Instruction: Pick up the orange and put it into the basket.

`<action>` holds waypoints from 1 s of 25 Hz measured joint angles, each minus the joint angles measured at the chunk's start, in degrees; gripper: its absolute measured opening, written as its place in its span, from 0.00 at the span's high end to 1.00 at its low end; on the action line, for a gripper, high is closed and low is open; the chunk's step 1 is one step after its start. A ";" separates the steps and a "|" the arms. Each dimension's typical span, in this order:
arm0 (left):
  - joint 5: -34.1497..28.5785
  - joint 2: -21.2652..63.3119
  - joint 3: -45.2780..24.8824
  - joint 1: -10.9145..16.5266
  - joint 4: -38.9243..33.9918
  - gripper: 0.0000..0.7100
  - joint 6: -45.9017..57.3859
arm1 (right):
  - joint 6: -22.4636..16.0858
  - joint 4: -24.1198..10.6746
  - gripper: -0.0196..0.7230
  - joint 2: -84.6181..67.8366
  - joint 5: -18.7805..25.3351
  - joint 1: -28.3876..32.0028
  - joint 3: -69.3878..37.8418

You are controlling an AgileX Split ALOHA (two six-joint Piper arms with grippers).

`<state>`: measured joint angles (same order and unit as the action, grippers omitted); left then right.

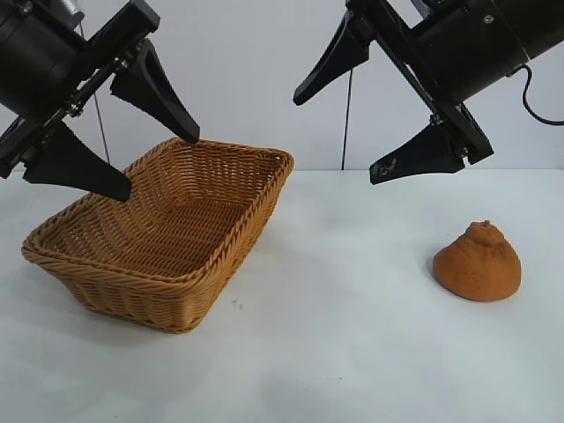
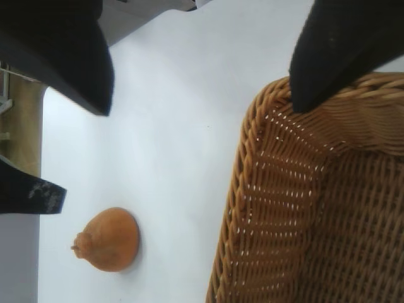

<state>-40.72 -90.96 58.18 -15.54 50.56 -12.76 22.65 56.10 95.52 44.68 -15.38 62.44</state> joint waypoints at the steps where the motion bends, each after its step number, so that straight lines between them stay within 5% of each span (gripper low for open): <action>1: 0.00 0.00 0.00 0.00 0.00 0.23 0.00 | 0.00 0.00 0.04 0.00 0.00 0.00 0.00; 13: 0.86 0.00 0.07 0.07 -0.05 0.23 0.00 | 0.00 0.00 0.04 0.00 0.00 0.00 0.00; 18: -0.91 0.76 1.16 3.10 -0.88 0.23 0.08 | 0.00 0.00 0.04 0.00 0.00 0.00 0.00; 25: -3.97 8.14 1.22 7.11 -16.75 0.23 17.26 | 0.00 0.00 0.04 0.00 -0.06 0.00 0.00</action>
<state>-44.69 -82.81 59.40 -8.43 33.81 4.50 22.65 56.10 95.52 44.63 -15.38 62.44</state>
